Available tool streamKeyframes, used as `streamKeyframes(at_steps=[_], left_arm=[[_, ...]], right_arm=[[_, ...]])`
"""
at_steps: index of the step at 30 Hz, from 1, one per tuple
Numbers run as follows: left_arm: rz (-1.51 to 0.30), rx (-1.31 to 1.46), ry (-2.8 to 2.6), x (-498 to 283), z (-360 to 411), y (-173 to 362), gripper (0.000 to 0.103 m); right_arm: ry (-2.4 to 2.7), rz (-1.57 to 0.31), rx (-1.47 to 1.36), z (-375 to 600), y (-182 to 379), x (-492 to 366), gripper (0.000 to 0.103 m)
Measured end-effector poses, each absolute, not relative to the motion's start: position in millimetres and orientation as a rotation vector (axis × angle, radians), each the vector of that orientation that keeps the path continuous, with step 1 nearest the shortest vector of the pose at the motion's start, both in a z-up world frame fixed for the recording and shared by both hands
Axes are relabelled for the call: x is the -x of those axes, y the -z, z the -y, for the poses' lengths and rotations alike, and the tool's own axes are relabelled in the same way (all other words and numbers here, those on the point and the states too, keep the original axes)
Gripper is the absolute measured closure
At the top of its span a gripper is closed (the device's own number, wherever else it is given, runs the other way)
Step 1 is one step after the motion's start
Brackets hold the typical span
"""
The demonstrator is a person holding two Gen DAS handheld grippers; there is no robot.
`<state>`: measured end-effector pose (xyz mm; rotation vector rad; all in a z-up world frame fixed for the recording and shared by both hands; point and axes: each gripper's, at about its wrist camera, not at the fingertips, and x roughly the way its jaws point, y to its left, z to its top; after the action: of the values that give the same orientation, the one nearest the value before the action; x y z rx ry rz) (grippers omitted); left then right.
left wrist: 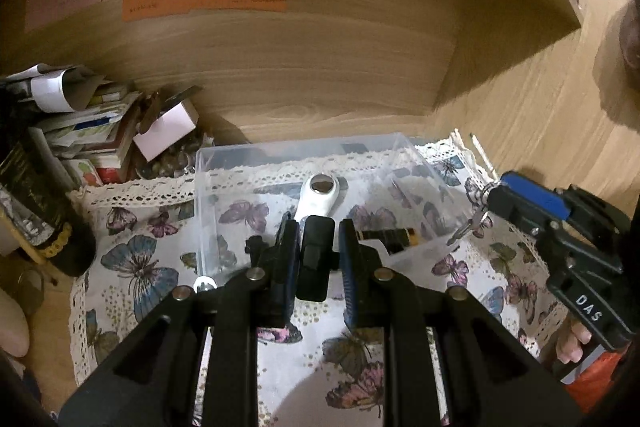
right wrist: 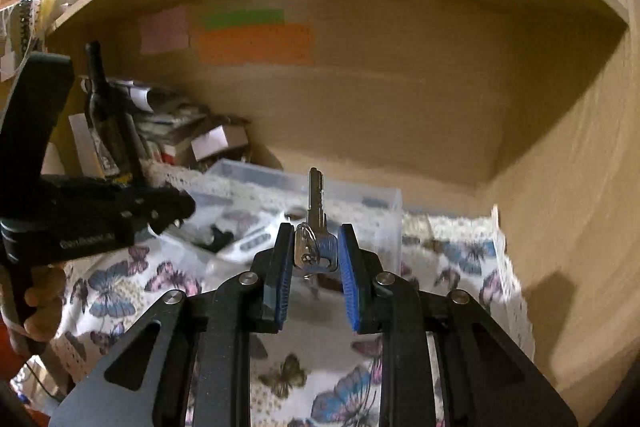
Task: Organize rigid objects
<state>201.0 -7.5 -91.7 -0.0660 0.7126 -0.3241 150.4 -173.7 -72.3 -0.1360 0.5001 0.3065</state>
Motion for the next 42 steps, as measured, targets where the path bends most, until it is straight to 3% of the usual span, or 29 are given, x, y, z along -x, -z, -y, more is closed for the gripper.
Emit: streamKeyframes(at_steps=[7,22,24,27,31,38,41,42], left_arm=[[-0.761,0.044,0.309,-229,10,104,0.084],[-0.860,-0.042,0.317,-249,33,138,0.084],[-0.854,-0.047,0.314,-248,33,136,0.081],[-0.825,-0.041,0.313,-242,31,127,0.069],[-0.757,-0.038,0.307,-228,27,110,0.057],[-0.601,-0.017,0.279,-179,16,70,0.043],[-0.522,-0.001,0.260,-153,10,52,0.029],[-0.498,0.002,0.252,-145,8,47,0.026]], right_arm=[[-0.312,-0.500,0.102,171,74,-178,0.083],[-0.248,-0.705,0.110,178,132,-227,0.083],[-0.254,-0.715,0.110,177,134,-229,0.083],[-0.262,-0.713,0.103,176,131,-226,0.082],[-0.267,-0.701,0.099,175,120,-217,0.065],[-0.298,-0.606,0.067,178,81,-184,0.047],[-0.312,-0.528,0.065,179,59,-161,0.031],[-0.317,-0.493,0.060,180,52,-151,0.022]])
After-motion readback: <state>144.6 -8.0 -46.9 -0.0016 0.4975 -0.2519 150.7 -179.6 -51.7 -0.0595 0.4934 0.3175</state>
